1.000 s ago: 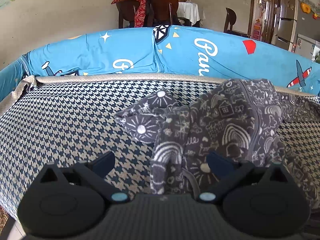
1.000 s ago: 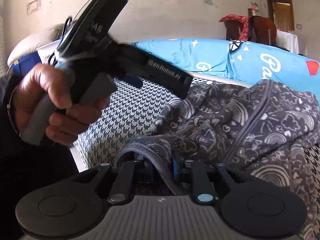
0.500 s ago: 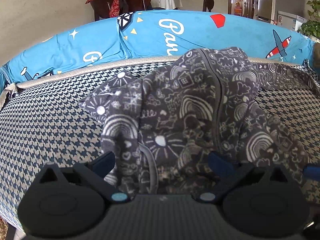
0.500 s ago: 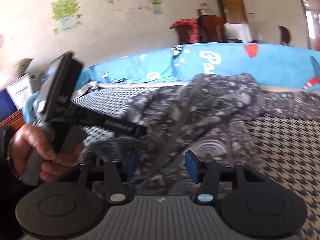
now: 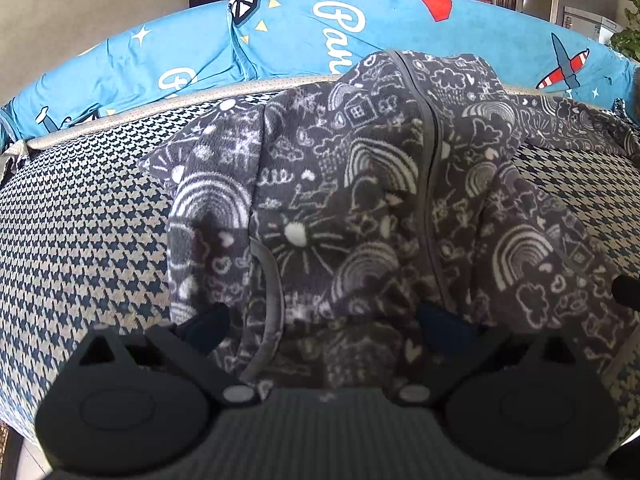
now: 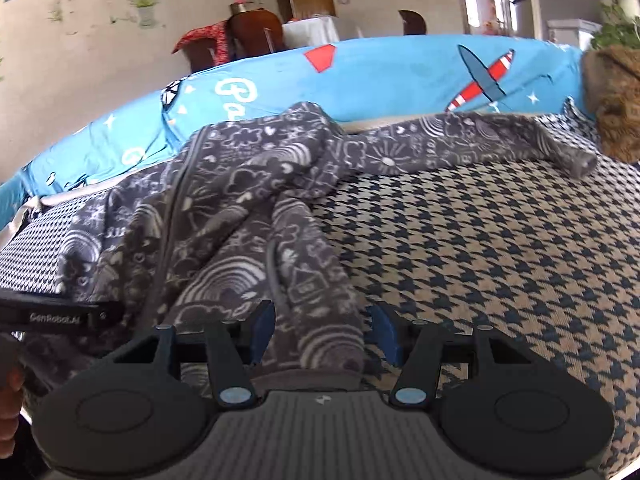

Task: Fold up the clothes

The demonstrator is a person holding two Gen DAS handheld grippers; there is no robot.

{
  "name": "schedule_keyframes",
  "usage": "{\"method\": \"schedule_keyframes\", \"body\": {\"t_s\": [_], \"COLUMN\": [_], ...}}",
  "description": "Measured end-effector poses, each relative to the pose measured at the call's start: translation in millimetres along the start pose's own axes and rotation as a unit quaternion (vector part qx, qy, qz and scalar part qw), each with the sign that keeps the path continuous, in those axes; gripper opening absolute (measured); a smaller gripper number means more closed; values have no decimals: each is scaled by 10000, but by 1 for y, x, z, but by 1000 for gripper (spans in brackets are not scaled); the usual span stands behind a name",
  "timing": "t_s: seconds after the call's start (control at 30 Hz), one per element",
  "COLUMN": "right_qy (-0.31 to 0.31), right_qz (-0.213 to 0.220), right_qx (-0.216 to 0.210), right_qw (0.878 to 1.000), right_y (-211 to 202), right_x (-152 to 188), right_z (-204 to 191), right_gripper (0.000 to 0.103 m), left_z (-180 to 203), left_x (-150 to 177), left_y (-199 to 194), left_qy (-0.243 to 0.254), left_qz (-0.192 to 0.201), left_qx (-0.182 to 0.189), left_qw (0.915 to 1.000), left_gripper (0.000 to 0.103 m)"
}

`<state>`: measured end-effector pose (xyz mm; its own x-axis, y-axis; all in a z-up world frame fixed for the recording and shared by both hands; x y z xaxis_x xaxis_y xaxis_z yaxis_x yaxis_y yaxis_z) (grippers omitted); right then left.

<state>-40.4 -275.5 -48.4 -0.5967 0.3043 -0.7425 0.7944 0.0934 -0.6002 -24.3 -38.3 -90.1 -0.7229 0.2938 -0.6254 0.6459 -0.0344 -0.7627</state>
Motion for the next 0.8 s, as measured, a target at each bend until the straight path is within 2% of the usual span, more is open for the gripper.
{"method": "schedule_keyframes", "body": {"t_s": [0.3, 0.43, 0.6, 0.7, 0.77, 0.8], "right_qy": [247, 444, 372, 232, 128, 97], "right_qz": [-195, -362, -282, -241, -243, -249], "right_qx": [-38, -248, -279, -296, -333, -365], "right_qw": [9995, 9981, 9985, 9990, 9991, 9990], "right_y": [5, 14, 26, 31, 31, 31], "right_x": [5, 10, 13, 16, 17, 18], "right_z": [6, 3, -5, -12, -16, -18], "right_gripper": [60, 60, 61, 48, 34, 31], "left_z": [-2, -2, -2, -1, 0, 0], "left_x": [4, 4, 4, 5, 6, 6], "left_y": [4, 4, 4, 5, 5, 5], "left_qy": [-76, -95, -144, -172, -179, -181], "left_qz": [-63, -62, -78, -90, -97, -96], "left_qx": [16, 30, 52, 52, 49, 45], "left_qw": [10000, 9999, 9999, 9998, 9998, 9998], "left_gripper": [103, 103, 103, 103, 103, 103]}}
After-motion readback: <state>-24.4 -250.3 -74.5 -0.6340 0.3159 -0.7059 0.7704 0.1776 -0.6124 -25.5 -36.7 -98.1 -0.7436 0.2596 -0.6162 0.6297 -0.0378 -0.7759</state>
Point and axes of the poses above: each gripper's, at about its wrist camera, not at the fingertips, and y roughly the way its jaws point, z to its right, x to its underside, the point moved 9 cm from there along y, roughly the way its jaws point, and after that the axes turned 10 degrees about y, right-handed, at the moved point
